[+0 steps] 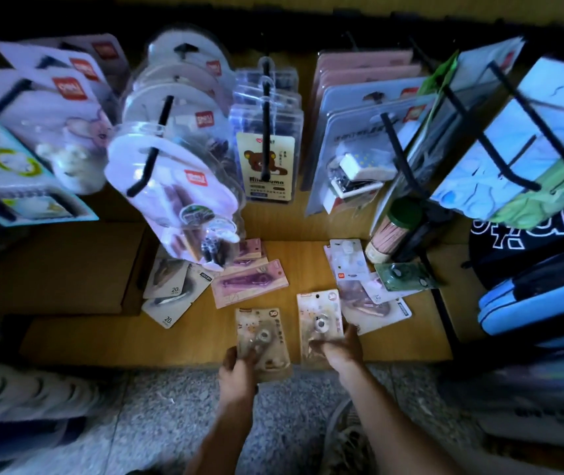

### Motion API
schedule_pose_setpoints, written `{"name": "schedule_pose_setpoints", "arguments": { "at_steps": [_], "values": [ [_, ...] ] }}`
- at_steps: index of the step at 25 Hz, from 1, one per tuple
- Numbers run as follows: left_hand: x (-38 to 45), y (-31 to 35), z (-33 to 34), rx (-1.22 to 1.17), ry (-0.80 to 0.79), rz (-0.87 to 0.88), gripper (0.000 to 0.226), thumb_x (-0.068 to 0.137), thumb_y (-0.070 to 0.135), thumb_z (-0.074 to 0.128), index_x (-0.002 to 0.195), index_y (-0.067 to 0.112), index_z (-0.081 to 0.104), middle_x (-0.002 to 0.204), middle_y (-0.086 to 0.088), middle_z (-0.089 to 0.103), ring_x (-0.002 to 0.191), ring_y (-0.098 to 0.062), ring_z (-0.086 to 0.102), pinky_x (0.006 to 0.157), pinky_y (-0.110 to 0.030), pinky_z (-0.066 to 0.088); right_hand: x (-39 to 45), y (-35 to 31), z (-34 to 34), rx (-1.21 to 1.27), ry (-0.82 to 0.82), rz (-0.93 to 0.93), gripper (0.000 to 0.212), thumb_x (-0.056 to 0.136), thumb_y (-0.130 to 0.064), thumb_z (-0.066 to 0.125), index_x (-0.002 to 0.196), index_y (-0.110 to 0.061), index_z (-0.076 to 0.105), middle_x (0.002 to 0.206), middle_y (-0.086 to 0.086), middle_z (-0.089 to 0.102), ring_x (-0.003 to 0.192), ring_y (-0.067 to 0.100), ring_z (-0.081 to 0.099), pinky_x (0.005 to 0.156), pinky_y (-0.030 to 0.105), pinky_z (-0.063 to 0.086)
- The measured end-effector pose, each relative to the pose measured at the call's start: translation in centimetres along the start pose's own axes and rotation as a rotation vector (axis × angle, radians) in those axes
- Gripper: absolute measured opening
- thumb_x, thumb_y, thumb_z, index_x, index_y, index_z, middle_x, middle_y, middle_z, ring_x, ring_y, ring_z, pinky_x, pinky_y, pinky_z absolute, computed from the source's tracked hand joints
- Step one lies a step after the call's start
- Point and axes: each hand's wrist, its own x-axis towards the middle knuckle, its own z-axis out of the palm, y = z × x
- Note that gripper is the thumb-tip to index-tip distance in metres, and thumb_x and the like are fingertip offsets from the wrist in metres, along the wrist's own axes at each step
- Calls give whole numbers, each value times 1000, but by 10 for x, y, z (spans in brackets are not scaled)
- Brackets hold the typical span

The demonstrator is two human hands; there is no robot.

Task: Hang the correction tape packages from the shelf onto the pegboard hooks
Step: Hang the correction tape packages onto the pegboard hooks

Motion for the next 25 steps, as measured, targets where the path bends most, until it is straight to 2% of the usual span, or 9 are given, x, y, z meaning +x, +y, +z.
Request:
{"name": "schedule_pose_setpoints", "arguments": {
  "at_steps": [2,4,7,10,12,16,19,23,25],
  "values": [
    [-18,7,5,-163,-176,-42,34,78,22,62,110,9,59,94,-12,67,77,-27,59,57,-30,42,-18,4,-24,187,-22,49,42,74,-6,83,111,-13,64,110,2,67,88,21,62,54,13,49],
    [-47,10,11,-167,-345,-27,45,61,22,64,104,7,60,87,-11,65,69,-23,59,47,-26,41,-46,5,-51,410,-20,105,32,75,-13,82,105,-5,73,99,10,74,80,25,67,65,26,55],
    [-89,14,26,-119,-510,23,41,67,9,63,107,8,59,84,-9,66,58,-19,67,39,-26,47,-98,2,-94,670,-35,0,37,66,-23,86,100,-11,76,95,14,76,85,31,71,83,46,57],
    [-132,33,41,-199,-652,50,37,76,-6,57,108,11,64,98,-14,72,73,-32,71,42,-34,55,-146,-16,-133,778,-23,-203,60,51,-29,91,106,-12,74,107,19,74,99,39,69,93,59,52],
    [-164,51,41,-249,-752,103,47,68,3,59,113,14,65,107,-15,73,82,-38,71,45,-36,58,-177,-35,-156,798,-45,-312,84,40,-35,95,116,-8,69,111,20,73,102,39,69,95,57,51],
    [-219,90,24,-208,-789,240,41,81,13,71,122,13,61,108,-13,75,86,-34,74,49,-34,60,-236,-78,-194,822,-60,-472,38,69,-13,79,106,-9,71,96,10,77,90,29,71,85,44,53],
    [-253,122,3,-176,-778,343,42,80,23,70,120,15,62,105,-12,76,83,-29,74,49,-31,59,-272,-107,-208,834,-71,-613,29,66,-24,77,93,-17,71,82,0,78,74,20,71,65,34,52],
    [-302,167,-25,-183,-830,522,40,78,25,71,117,19,66,99,-11,75,70,-23,71,45,-29,56,-312,-147,-216,772,-99,-755,68,43,-58,90,97,-20,72,93,2,78,77,19,72,63,37,54],
    [-320,185,-31,-211,-835,586,35,82,23,69,116,19,66,100,-12,74,64,-20,71,43,-26,54,-326,-166,-219,757,-104,-803,74,44,-65,87,102,-21,71,94,0,78,74,14,72,57,34,54]
  ]
}}
